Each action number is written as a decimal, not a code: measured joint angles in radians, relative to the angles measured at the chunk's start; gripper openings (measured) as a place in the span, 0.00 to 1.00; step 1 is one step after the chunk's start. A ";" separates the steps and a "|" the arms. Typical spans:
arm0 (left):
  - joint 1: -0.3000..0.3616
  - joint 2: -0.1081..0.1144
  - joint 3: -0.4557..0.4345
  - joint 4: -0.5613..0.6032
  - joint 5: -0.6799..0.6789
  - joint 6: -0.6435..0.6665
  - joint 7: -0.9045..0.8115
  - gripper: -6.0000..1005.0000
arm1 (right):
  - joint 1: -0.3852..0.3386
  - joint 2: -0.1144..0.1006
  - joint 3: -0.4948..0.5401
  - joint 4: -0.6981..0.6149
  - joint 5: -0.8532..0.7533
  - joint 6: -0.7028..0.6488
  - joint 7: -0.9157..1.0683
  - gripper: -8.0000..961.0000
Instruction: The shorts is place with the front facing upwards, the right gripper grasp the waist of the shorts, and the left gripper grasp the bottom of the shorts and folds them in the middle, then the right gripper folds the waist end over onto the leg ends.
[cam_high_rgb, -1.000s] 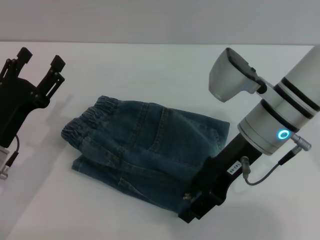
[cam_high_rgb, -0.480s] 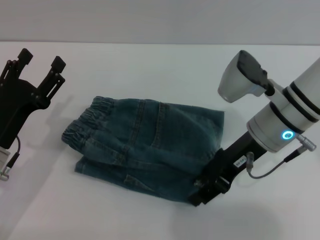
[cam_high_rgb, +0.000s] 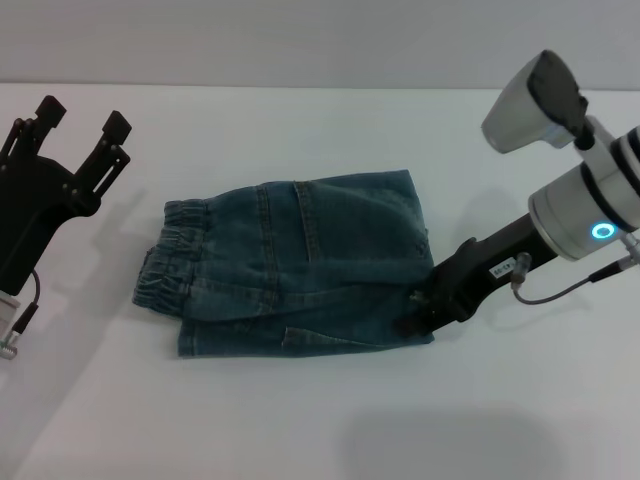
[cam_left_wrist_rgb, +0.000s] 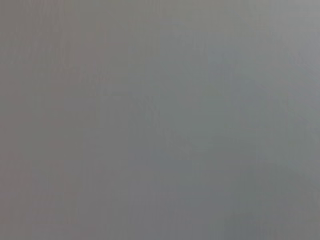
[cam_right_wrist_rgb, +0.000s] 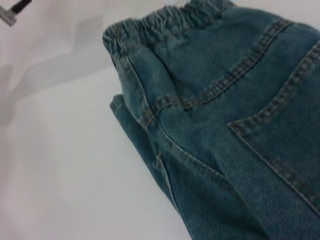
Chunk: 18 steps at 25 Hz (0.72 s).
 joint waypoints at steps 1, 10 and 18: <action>0.000 0.000 -0.001 0.001 0.000 -0.001 0.000 0.82 | -0.004 0.000 0.003 -0.011 0.001 -0.014 -0.001 0.55; -0.001 0.002 -0.071 0.006 0.000 -0.002 0.000 0.82 | -0.131 0.021 0.061 -0.167 0.207 -0.090 -0.208 0.55; 0.013 0.001 -0.190 0.007 0.000 0.002 0.005 0.82 | -0.344 0.030 0.142 0.029 0.937 0.161 -0.951 0.55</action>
